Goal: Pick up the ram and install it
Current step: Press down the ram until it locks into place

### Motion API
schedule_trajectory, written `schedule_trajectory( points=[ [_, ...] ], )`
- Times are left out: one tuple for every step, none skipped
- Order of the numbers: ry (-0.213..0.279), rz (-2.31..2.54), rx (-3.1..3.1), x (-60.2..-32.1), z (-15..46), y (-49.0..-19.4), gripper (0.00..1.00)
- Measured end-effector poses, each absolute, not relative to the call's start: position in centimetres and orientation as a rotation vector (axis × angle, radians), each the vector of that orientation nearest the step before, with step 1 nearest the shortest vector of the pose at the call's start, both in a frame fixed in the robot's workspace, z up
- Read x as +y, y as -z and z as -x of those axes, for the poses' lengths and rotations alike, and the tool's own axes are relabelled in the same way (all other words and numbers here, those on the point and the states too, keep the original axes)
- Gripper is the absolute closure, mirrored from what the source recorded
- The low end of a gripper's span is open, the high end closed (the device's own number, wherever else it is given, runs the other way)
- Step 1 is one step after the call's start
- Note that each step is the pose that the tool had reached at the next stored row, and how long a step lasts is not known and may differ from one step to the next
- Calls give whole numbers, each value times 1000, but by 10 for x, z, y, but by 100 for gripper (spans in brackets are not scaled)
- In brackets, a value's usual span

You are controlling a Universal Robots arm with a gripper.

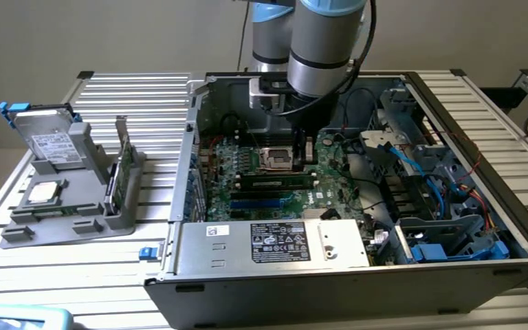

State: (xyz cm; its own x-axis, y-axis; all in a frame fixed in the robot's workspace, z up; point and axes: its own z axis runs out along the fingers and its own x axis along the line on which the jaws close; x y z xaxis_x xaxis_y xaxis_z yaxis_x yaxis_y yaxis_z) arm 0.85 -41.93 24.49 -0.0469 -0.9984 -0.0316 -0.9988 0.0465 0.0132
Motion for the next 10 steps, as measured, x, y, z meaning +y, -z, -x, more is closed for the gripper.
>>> schedule_trajectory(
  points=[
    [-49, 2159, 2263, -421, -10, -243, 89],
    [-49, 2159, 2262, -422, -11, -241, 89],
    [-49, 2159, 2262, -423, -12, -239, 89],
    [-49, 2159, 2262, -423, -11, -238, 89],
    [-48, 2158, 2262, -423, -11, -236, 89],
    [-47, 2158, 2261, -423, -10, -234, 89],
    [-46, 2157, 2260, -423, -7, -234, 89],
    [-45, 2156, 2259, -423, -4, -233, 89],
    [-44, 2155, 2259, -423, -3, -232, 89],
    [-44, 2155, 2259, -423, -3, -232, 89]
  ],
)
